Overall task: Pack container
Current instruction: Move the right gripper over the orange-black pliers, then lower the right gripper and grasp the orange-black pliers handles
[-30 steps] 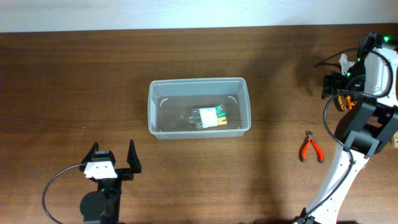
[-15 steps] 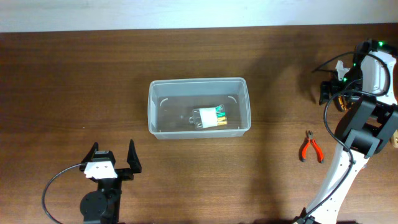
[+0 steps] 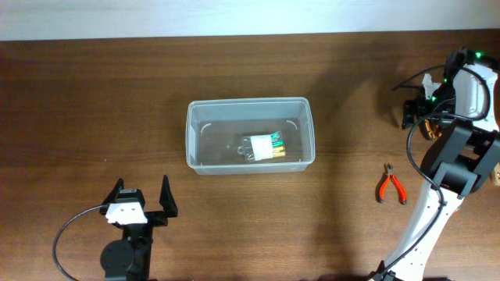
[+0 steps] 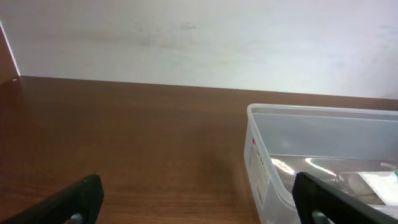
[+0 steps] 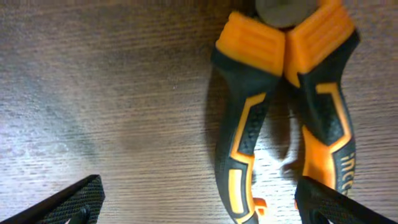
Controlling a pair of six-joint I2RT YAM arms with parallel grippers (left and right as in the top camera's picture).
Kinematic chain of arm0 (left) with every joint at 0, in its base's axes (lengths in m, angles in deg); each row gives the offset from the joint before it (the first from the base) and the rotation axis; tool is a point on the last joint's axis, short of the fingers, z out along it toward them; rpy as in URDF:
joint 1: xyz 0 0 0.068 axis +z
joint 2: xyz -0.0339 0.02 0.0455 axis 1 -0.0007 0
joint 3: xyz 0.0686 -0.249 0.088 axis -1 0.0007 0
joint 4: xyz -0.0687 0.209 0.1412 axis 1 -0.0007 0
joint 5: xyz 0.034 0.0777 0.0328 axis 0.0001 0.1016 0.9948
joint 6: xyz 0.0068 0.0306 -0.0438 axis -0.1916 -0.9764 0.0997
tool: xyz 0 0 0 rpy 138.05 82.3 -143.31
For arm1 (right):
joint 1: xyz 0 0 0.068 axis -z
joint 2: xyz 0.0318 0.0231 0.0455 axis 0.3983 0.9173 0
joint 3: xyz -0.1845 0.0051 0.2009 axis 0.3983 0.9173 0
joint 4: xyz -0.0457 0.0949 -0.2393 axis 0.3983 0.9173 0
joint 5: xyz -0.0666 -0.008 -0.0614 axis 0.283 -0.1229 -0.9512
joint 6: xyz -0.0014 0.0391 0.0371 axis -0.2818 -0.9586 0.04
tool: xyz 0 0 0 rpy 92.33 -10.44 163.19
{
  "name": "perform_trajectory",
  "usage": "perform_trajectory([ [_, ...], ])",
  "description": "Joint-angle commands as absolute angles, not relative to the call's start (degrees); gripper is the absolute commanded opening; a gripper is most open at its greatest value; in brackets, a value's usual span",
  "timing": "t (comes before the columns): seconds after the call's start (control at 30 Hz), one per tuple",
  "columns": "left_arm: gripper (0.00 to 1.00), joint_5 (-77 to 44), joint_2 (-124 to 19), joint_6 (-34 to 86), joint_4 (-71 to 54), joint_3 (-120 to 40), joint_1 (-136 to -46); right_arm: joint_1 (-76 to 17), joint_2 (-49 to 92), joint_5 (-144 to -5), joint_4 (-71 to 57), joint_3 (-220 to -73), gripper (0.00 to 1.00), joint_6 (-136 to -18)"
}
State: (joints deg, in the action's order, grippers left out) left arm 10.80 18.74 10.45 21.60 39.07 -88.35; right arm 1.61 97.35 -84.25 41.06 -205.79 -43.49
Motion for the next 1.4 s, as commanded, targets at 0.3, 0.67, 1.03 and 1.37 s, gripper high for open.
perform_trajectory([
  [0.3,0.99,10.80,19.06,10.58,21.34,39.24,-88.60,-1.43,98.18,-87.27,39.29,-205.26,0.98,-42.90],
  [0.67,0.99,10.78,19.06,10.58,21.34,39.24,-88.60,-1.21,98.18,-87.35,38.54,-203.28,0.99,-43.12],
  [1.03,0.99,10.78,19.06,10.58,21.34,39.24,-88.60,-1.16,98.40,-89.69,37.25,-203.04,0.99,-43.38],
  [1.37,0.99,10.78,19.06,10.58,21.34,39.24,-88.60,-1.16,99.12,-89.69,37.23,-202.93,0.91,-43.55],
])
